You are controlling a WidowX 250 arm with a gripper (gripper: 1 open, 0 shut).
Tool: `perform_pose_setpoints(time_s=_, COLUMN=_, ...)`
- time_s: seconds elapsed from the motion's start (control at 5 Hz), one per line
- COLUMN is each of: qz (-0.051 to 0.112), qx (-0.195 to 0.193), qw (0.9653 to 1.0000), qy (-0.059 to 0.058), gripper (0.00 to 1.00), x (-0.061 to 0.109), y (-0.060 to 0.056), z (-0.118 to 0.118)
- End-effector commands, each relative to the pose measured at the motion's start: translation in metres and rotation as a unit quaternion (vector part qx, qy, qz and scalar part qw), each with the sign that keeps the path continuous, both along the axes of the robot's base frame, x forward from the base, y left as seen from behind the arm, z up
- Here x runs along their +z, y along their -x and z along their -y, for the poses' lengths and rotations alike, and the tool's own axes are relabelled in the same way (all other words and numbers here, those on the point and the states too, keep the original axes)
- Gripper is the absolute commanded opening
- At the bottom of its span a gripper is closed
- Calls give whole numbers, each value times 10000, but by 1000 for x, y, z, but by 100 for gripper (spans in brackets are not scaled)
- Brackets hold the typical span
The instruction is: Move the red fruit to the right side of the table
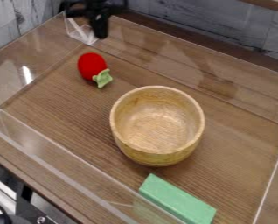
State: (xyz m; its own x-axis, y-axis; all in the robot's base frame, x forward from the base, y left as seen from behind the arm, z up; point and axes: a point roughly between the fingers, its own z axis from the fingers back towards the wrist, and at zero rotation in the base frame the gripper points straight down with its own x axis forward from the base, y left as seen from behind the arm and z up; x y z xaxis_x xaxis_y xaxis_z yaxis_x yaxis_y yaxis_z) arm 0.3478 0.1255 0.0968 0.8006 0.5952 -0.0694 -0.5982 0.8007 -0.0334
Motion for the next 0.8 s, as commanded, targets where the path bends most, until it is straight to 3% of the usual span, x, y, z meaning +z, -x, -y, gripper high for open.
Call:
perform_pose_setpoints(time_s=0.0, qz=245, qx=341, qw=9990, qy=-135, gripper=100, x=2, y=-9, z=-17)
perform_pose_setpoints(time_s=0.4, qz=146, qx=980, qw=9948, qy=-249, gripper=100, x=-23, y=-4, z=-15)
perform_pose_setpoints(time_s=0.6, qz=107, qx=1191, qw=9924, qy=-293, gripper=100, x=-30, y=5, z=-11)
